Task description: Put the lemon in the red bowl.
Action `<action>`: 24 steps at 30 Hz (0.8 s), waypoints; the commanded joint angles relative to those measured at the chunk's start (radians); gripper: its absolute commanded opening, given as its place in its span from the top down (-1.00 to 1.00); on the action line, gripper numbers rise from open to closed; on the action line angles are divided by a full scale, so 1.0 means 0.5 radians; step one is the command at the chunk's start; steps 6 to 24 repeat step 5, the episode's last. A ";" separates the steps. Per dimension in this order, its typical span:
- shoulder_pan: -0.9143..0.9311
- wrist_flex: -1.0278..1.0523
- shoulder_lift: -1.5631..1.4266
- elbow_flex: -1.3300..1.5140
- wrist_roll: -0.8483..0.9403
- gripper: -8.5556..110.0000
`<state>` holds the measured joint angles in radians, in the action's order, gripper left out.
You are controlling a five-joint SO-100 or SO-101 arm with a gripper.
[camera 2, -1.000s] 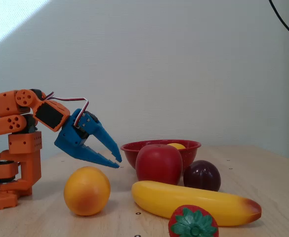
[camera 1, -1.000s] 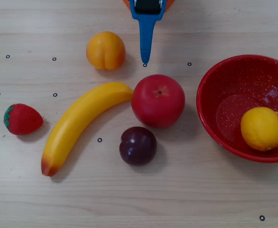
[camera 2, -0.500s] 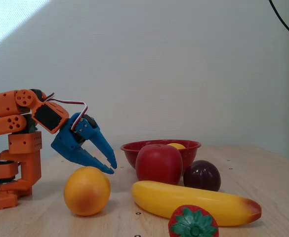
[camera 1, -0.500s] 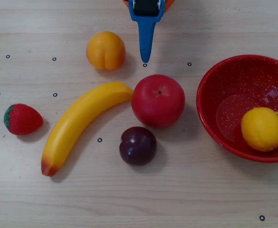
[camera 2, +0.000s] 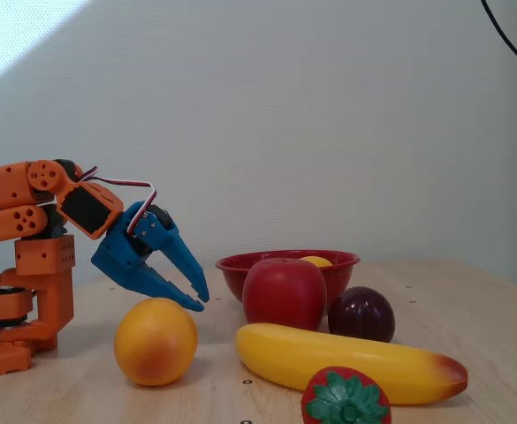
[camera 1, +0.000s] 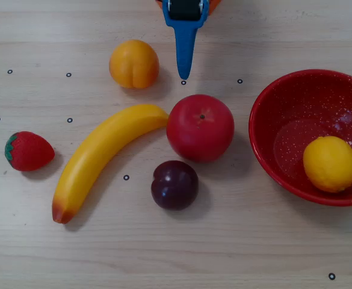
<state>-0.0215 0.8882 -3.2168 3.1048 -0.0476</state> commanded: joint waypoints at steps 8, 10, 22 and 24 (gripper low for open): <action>0.012 -0.009 -0.028 0.028 0.034 0.85; 0.012 -0.009 -0.028 0.028 0.034 0.85; 0.012 -0.009 -0.028 0.028 0.034 0.85; 0.012 -0.009 -0.028 0.028 0.034 0.85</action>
